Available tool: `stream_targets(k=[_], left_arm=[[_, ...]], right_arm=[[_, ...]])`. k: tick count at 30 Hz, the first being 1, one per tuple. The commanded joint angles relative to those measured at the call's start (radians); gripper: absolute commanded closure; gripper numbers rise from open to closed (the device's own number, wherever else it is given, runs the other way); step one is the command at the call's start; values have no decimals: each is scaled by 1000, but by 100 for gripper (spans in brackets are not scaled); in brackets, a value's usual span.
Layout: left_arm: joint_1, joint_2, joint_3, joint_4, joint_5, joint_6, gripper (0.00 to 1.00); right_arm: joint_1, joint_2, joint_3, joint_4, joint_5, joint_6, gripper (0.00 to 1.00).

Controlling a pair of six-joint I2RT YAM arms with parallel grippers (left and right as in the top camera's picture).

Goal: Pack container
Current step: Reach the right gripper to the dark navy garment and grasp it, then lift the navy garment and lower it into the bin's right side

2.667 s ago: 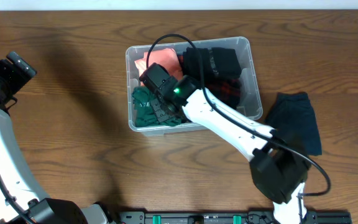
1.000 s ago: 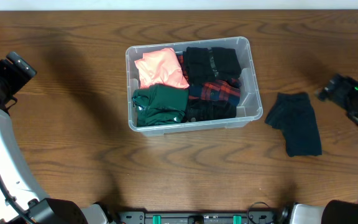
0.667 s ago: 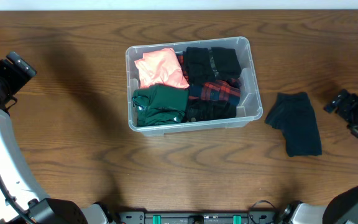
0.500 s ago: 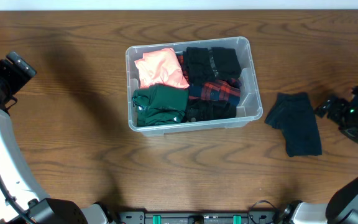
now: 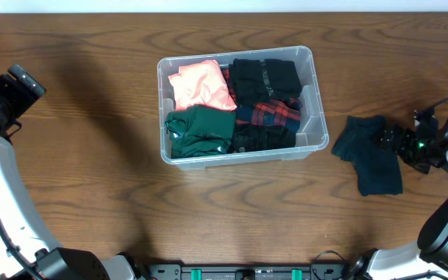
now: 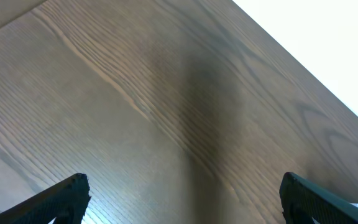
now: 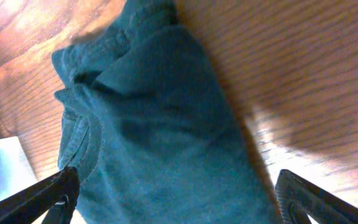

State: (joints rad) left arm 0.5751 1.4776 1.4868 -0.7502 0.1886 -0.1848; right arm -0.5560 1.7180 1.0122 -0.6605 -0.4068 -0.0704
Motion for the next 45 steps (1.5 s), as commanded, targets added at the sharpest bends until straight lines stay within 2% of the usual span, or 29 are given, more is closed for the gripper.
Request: stream_targets(k=[1, 10, 16, 19, 24, 26, 31, 33, 38, 45], left_arm=[[3, 6, 1, 4, 9, 9, 2], [3, 6, 1, 4, 9, 9, 2], [3, 6, 1, 4, 9, 9, 2], [3, 6, 1, 4, 9, 9, 2], [3, 6, 1, 4, 9, 9, 2], [3, 6, 1, 4, 9, 9, 2], [3, 6, 1, 4, 9, 9, 2], [3, 6, 1, 4, 9, 9, 2], [3, 6, 1, 4, 9, 9, 2], [3, 6, 1, 4, 9, 9, 2]], right_arm=[[-8, 9, -2, 14, 22, -46, 2], [-6, 53, -35, 34, -40, -188, 17], [-8, 63, -37, 33, -42, -200, 21], [-8, 63, -50, 40, -43, -200, 27], [-8, 63, -77, 46, -47, -199, 49], [-8, 63, -78, 49, -47, -185, 64], [-8, 63, -77, 69, -47, -123, 93], [-8, 62, -71, 73, -47, -90, 99], [-7, 58, -8, 35, -83, -12, 99], [10, 50, 220, -212, -159, -9, 99]])
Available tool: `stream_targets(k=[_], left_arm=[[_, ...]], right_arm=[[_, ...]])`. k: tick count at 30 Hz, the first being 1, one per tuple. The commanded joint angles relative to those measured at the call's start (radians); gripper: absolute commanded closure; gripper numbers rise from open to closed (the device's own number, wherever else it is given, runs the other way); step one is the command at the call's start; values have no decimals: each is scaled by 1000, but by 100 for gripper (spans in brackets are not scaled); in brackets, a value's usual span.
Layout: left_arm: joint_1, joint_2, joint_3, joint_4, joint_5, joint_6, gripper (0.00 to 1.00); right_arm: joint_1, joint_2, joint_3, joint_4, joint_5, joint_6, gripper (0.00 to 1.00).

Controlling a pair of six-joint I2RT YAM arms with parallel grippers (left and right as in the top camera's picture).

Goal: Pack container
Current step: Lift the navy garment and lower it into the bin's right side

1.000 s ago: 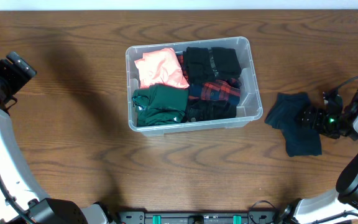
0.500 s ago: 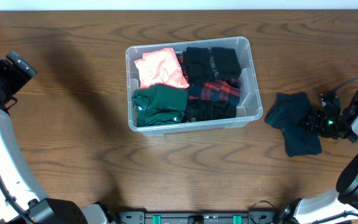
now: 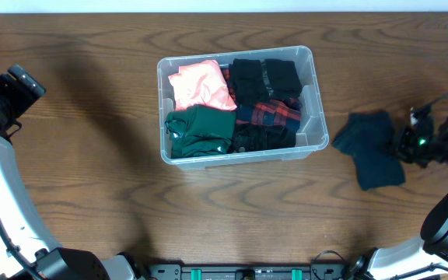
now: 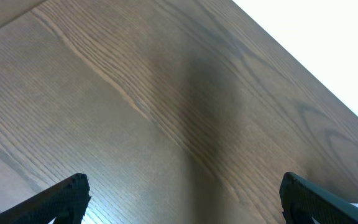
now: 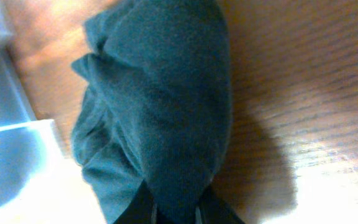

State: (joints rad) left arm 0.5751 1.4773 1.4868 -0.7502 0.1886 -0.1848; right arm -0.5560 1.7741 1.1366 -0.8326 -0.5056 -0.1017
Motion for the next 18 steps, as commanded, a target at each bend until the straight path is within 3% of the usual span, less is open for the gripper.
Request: stream_targets(k=[1, 9, 18], left_arm=[[3, 6, 1, 4, 9, 9, 2], [3, 6, 1, 4, 9, 9, 2], [3, 6, 1, 4, 9, 9, 2]], right_arm=[[16, -8, 131, -80, -61, 23, 99], [101, -89, 378, -282, -115, 23, 99], [269, -281, 454, -164, -156, 292, 99]])
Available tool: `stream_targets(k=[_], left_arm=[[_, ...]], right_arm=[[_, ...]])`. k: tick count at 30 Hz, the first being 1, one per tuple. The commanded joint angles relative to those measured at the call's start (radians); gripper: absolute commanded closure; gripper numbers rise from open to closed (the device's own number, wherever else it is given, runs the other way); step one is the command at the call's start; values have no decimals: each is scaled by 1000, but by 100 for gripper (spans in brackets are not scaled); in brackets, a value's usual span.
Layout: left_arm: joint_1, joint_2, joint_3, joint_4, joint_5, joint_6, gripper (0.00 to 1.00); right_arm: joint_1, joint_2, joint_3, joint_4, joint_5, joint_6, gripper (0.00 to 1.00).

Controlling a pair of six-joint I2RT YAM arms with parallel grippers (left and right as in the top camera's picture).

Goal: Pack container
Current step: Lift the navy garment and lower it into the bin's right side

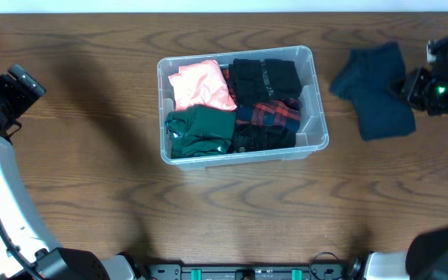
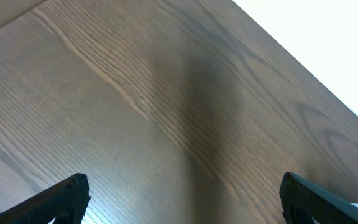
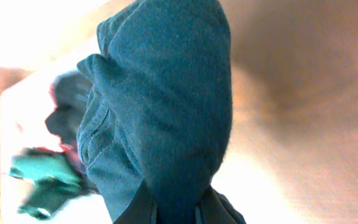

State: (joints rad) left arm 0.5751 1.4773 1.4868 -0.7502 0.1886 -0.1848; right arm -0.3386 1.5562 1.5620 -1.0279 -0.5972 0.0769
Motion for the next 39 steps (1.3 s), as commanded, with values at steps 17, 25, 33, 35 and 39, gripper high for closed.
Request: stream_targets(k=[17, 25, 33, 35, 39], left_arm=[[3, 6, 1, 4, 9, 9, 2], [3, 6, 1, 4, 9, 9, 2], [3, 6, 1, 4, 9, 9, 2], [3, 6, 1, 4, 9, 9, 2], [3, 6, 1, 4, 9, 9, 2]], right_arm=[[587, -60, -40, 241, 362, 660, 99], [719, -26, -132, 259, 549, 874, 99], [719, -26, -288, 354, 537, 900, 99], [719, -26, -322, 386, 520, 900, 98], [719, -26, -341, 395, 501, 851, 69]])
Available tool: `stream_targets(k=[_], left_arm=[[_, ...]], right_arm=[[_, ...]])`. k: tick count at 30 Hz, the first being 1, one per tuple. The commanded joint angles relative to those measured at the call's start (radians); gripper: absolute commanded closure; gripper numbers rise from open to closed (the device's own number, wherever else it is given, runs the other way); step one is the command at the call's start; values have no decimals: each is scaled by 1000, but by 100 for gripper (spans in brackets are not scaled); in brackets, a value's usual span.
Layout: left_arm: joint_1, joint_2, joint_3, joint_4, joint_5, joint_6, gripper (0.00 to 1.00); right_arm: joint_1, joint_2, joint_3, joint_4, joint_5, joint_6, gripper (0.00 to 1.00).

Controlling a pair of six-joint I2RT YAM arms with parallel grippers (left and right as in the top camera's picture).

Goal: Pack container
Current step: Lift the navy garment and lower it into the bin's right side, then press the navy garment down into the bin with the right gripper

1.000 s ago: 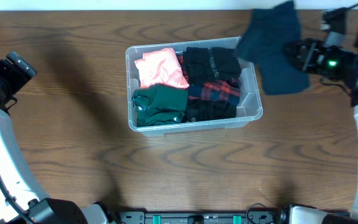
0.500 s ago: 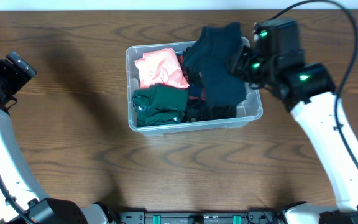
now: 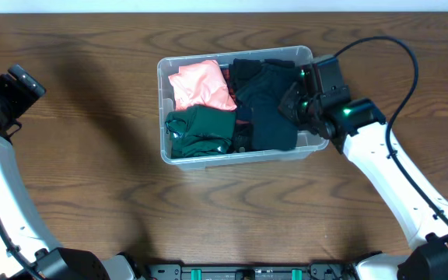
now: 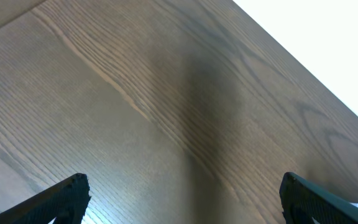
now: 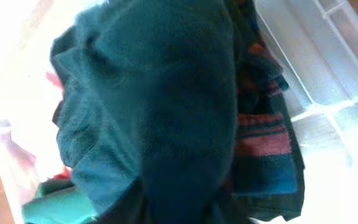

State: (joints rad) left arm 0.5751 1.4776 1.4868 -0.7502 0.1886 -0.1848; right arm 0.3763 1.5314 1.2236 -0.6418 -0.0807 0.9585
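Note:
A clear plastic container (image 3: 162, 71) stands mid-table, filled with folded clothes. A dark teal garment (image 3: 269, 109) lies draped over its right half, and my right gripper (image 3: 295, 101) is at the bin's right wall, shut on that garment. The right wrist view is filled by the teal garment (image 5: 160, 106), with red plaid cloth (image 5: 260, 134) under it; the right gripper (image 5: 179, 211) is mostly buried in the fabric. My left gripper (image 3: 14, 89) hovers far off at the table's left, open (image 4: 182, 199), with bare wood between its fingers.
Inside the bin's left half are a pink garment (image 3: 201, 84) and a green garment (image 3: 201, 131). The right arm's black cable (image 3: 399, 54) arcs over the table's right side. The table's far edge (image 3: 224, 8) runs just behind the bin.
My right gripper held the teal garment in the air at the table's far right corner; now it is over the bin's right half with the garment resting on the clothes there. The left arm has stayed still.
The teal garment first lay on the table right of the bin, with my right gripper open over it. Then the gripper was shut on it, then held it raised at the far right. Now the garment covers the black and plaid clothes in the bin.

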Motion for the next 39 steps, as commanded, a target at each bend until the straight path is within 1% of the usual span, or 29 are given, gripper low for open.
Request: stream_targets(k=[1, 4, 5, 6, 8, 9, 10, 11, 14, 16, 17, 18, 19, 20, 21, 22, 23, 24, 25, 33, 39], left_arm=[[3, 6, 1, 4, 9, 9, 2], [3, 6, 1, 4, 9, 9, 2], [3, 6, 1, 4, 9, 9, 2], [3, 6, 1, 4, 9, 9, 2], [3, 6, 1, 4, 9, 9, 2], [3, 6, 1, 4, 9, 9, 2], [3, 6, 1, 4, 9, 9, 2], [3, 6, 1, 4, 9, 9, 2], [3, 6, 1, 4, 9, 9, 2], [3, 6, 1, 4, 9, 9, 2], [3, 6, 1, 4, 9, 9, 2], [3, 6, 1, 4, 9, 9, 2], [3, 6, 1, 4, 9, 9, 2], [3, 6, 1, 4, 9, 9, 2], [3, 6, 1, 4, 9, 9, 2], [3, 6, 1, 4, 9, 9, 2], [3, 6, 1, 4, 9, 9, 2], [3, 6, 1, 4, 9, 9, 2], [3, 6, 1, 4, 9, 9, 2], [3, 6, 1, 4, 9, 9, 2], [3, 6, 1, 4, 9, 9, 2]], right_arm=[[4, -2, 0, 9, -22, -61, 65], [4, -22, 3, -2, 1, -85, 62], [4, -34, 5, -4, 20, -94, 59], [3, -47, 7, -4, 39, -113, 54], [0, -77, 19, -5, 74, -166, 38], [-3, -92, 27, -5, 89, -200, 22], [-5, -108, 36, -5, 104, -240, 13], [-8, -122, 44, -6, 117, -277, 7], [-11, -165, 65, -4, 187, -389, 1], [-11, -181, 72, 7, 208, -456, 1], [-11, -185, 72, 19, 207, -489, 2], [-10, -185, 72, 26, 202, -503, 6], [-8, -183, 72, 29, 194, -514, 12], [-8, -178, 72, 29, 186, -522, 21], [-8, -170, 71, 28, 169, -538, 34], [-5, -159, 71, 26, 157, -547, 60], [0, -145, 70, 24, 152, -548, 77], [6, -128, 70, 21, 151, -548, 92], [13, -108, 70, 20, 151, -549, 99], [91, 129, 70, 19, 152, -549, 99], [102, 328, 70, 18, 156, -548, 99]])
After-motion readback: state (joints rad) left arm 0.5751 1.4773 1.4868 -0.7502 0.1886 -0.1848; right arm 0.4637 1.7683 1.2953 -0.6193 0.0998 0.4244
